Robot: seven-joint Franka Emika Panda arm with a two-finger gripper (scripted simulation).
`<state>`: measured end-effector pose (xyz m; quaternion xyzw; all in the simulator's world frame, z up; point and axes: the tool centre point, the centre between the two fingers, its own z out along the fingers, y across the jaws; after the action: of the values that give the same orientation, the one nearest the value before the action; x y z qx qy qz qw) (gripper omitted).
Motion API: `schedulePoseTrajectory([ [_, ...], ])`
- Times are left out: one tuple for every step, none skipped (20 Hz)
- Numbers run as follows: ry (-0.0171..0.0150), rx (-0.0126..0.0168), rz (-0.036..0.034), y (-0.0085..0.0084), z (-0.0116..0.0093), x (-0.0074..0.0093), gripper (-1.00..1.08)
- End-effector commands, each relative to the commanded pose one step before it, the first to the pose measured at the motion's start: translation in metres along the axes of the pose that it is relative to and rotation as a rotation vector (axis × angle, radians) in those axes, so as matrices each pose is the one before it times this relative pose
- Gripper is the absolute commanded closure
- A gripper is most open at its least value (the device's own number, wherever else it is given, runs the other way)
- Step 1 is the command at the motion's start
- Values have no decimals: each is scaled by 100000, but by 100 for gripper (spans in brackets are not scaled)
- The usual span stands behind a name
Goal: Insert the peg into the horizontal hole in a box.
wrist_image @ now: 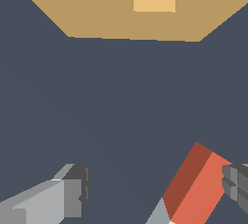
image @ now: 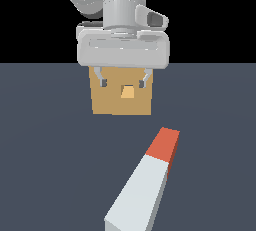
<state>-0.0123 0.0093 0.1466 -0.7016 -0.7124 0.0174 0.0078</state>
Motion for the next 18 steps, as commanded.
schedulePoseTrajectory([
  [0, 0, 0, 1, 1, -1, -92],
  [1, -8, 97, 17, 15, -26, -92],
  [8, -21, 338, 51, 48, -108, -92],
  [13, -34, 547, 85, 81, -170, -92],
  [19, -47, 764, 119, 114, -236, -92],
  [25, -61, 991, 153, 146, -308, -92],
  [31, -75, 1221, 188, 180, -380, -92],
  [38, -89, 1450, 223, 214, -450, -92],
  [46, -104, 1688, 259, 248, -524, -92],
  [55, -119, 1934, 296, 284, -601, -92],
  [64, -135, 2187, 334, 320, -679, -92],
  [76, -151, 2451, 372, 358, -761, -92],
  [88, -167, 2728, 412, 397, -847, -92],
  [103, -184, 3017, 454, 438, -937, -92],
  [120, -201, 3324, 497, 481, -1032, -92],
  [134, -212, 3533, 526, 510, -1096, -92],
  [135, -202, 3383, 503, 486, -1049, -92],
  [134, -188, 3201, 475, 458, -991, -92],
])
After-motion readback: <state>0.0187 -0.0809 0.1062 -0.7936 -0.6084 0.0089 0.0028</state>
